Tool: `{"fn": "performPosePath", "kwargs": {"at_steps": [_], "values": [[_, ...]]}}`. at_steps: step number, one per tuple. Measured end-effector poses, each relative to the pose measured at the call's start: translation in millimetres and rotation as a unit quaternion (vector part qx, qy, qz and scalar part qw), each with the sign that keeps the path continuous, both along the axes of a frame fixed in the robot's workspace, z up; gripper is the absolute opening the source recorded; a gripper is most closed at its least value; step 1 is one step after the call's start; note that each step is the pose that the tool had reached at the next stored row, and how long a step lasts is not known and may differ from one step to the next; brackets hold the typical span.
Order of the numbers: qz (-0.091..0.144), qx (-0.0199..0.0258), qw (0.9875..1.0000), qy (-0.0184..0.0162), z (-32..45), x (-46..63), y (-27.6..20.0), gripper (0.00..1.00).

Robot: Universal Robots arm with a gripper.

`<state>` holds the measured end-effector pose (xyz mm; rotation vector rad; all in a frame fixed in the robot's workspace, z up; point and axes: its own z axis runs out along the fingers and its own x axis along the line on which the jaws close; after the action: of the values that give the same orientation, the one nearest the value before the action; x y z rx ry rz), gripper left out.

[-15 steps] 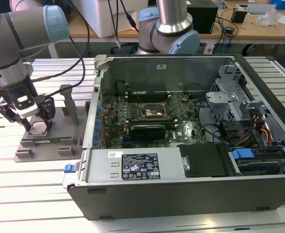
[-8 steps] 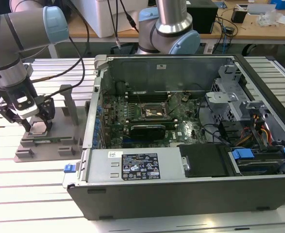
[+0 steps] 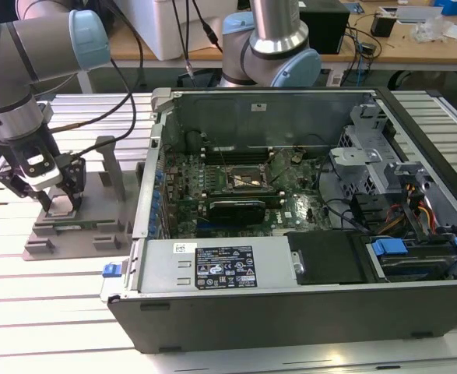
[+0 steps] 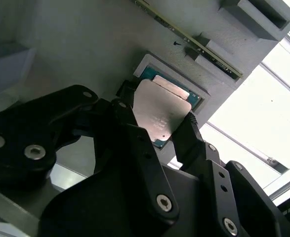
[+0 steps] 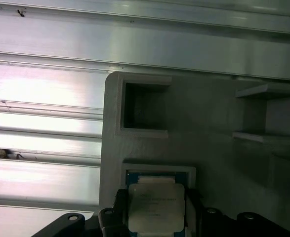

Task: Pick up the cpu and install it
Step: 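Pick up the cpu and move it towards the insertion slot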

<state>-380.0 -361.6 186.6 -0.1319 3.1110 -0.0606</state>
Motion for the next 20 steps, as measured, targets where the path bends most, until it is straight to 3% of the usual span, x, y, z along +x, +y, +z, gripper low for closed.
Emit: {"fn": "performPosePath", "kwargs": {"at_steps": [4,12,20], "values": [[0.000,-0.0001,1.0000,0.0000,0.2,-0.1,0.0,0.55],[0.000,-0.0002,1.0000,0.0000,13.2,0.0,0.0,0.55],[0.000,-0.0002,1.0000,0.0000,20.9,0.0,0.0,0.55]]}}
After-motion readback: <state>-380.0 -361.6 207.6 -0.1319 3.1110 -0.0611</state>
